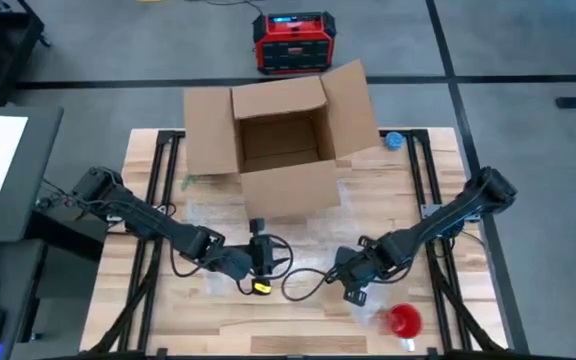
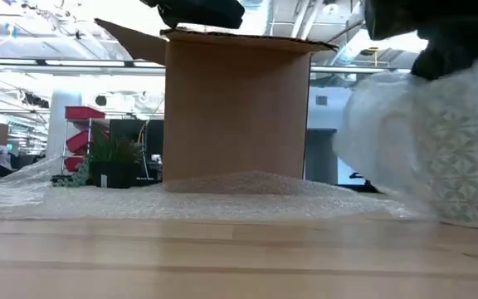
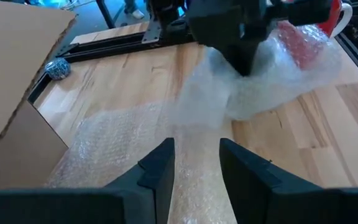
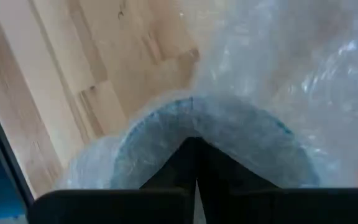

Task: Wrap mug
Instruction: Wrap the green patterned mug into the bubble wrap

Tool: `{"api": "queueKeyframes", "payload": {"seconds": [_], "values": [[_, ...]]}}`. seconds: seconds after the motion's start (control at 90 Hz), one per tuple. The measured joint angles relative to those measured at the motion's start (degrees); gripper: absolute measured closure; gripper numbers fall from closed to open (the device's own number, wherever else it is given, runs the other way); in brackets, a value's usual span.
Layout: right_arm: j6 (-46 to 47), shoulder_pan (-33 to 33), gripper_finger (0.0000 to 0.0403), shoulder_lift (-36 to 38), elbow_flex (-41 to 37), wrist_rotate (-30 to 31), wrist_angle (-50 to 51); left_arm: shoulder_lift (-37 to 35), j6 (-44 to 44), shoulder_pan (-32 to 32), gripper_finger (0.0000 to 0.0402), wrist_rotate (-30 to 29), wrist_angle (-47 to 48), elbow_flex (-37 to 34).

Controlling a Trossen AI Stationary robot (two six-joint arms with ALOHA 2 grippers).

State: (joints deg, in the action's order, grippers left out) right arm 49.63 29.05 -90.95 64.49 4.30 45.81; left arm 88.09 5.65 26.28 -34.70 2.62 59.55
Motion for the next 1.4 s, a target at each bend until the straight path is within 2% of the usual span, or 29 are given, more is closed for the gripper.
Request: {"api": "queueKeyframes", "payload": {"seconds": [0.278,0.589,0.7,0.889,1.056,1.244,1.4], "values": [[0.69,3.23,0.0403,0.72,7.90,3.81,8.50,0.00,0.00,0.02,0.0295,0.00,-0.10,0.00],[-2.26,8.73,0.0403,0.76,13.45,8.12,8.95,0.02,0.00,0.07,0.0295,1.51,-1.39,0.00],[1.63,12.35,0.0403,0.76,15.50,8.95,12.50,1.35,-0.78,0.11,0.0295,3.28,-5.70,0.02],[16.57,17.87,0.0403,0.76,17.18,11.54,22.17,7.23,-4.77,-0.29,0.0295,8.66,-16.06,0.19],[19.77,20.72,0.0403,0.74,16.68,11.41,19.62,11.72,-5.81,-2.25,0.0295,9.54,-17.64,4.58],[19.29,21.52,0.0403,0.69,14.28,5.82,13.69,17.27,-9.78,-5.37,0.0295,14.87,-17.18,11.35],[26.36,24.73,0.0403,0.69,14.05,4.52,16.45,22.82,-11.48,-8.42,0.0295,19.74,-16.00,16.99]]}}
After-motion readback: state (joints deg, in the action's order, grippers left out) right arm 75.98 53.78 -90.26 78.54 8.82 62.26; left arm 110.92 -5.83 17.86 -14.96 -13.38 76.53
